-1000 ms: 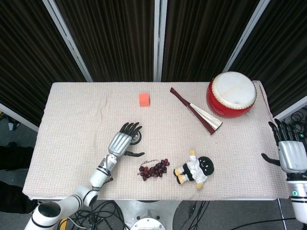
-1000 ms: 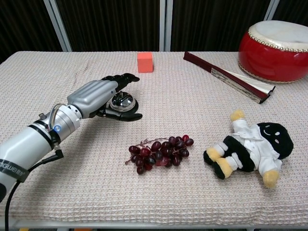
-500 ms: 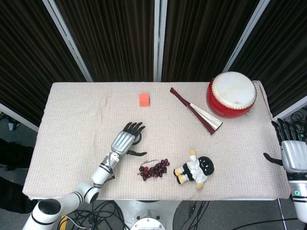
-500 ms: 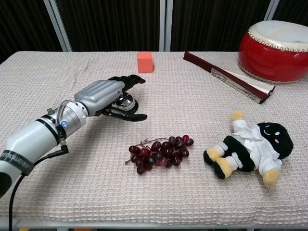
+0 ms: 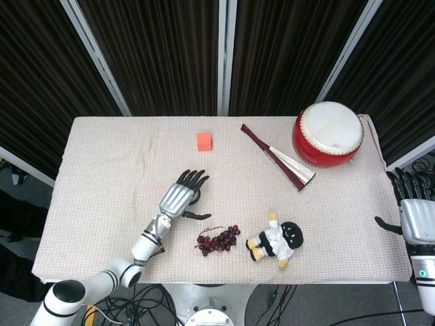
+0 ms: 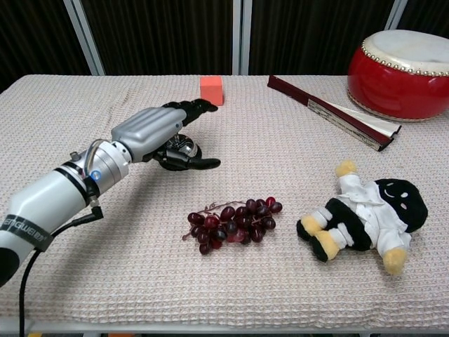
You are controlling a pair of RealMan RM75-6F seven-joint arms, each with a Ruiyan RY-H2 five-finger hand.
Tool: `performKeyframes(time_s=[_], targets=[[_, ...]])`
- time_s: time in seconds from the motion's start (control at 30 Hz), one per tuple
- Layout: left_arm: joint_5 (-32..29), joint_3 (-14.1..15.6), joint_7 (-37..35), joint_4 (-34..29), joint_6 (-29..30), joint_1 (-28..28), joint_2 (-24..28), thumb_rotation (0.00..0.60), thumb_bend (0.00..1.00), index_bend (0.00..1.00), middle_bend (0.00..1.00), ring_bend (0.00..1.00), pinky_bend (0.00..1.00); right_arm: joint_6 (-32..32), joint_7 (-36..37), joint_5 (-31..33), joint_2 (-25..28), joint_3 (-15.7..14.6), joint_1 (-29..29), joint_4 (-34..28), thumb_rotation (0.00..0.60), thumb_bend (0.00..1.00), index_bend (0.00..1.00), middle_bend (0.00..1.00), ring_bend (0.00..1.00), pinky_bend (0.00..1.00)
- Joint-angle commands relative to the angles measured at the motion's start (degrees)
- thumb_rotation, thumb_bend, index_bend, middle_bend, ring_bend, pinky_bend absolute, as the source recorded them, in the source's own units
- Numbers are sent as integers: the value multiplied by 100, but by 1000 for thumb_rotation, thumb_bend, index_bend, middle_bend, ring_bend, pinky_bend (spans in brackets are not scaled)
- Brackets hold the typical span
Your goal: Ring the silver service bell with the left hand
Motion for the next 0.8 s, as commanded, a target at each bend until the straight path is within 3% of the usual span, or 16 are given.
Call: performKeyframes(time_s=[0.03,0.23,0.53,0.7,0.8], targets=[[-2,153,-11,-54,-173,71,39,158,0,0,0,0,0,-81,39,19,-22,-11,27,26,600,17,0,0,0,0],[-29,313,-28,27,-446,148,-32,136,0,0,0,0,0,-100,39,-10,-38,-31,40,39,600,17,0,0,0,0],[-28,2,138,-382,-91,-34,193,122,0,0,0,0,0,-29,149,7,-5,-6,-3,58,600,18,0,0,0,0],[-113,341,332,-489,-619,129,267,126,0,0,0,0,0,-117,143,3,-57,-36,28,107,600,18,0,0,0,0],[-143,343,348,-500,-627,169,256,123,0,0,0,0,0,-101,133,-7,-64,-37,27,112,600,18,0,0,0,0]])
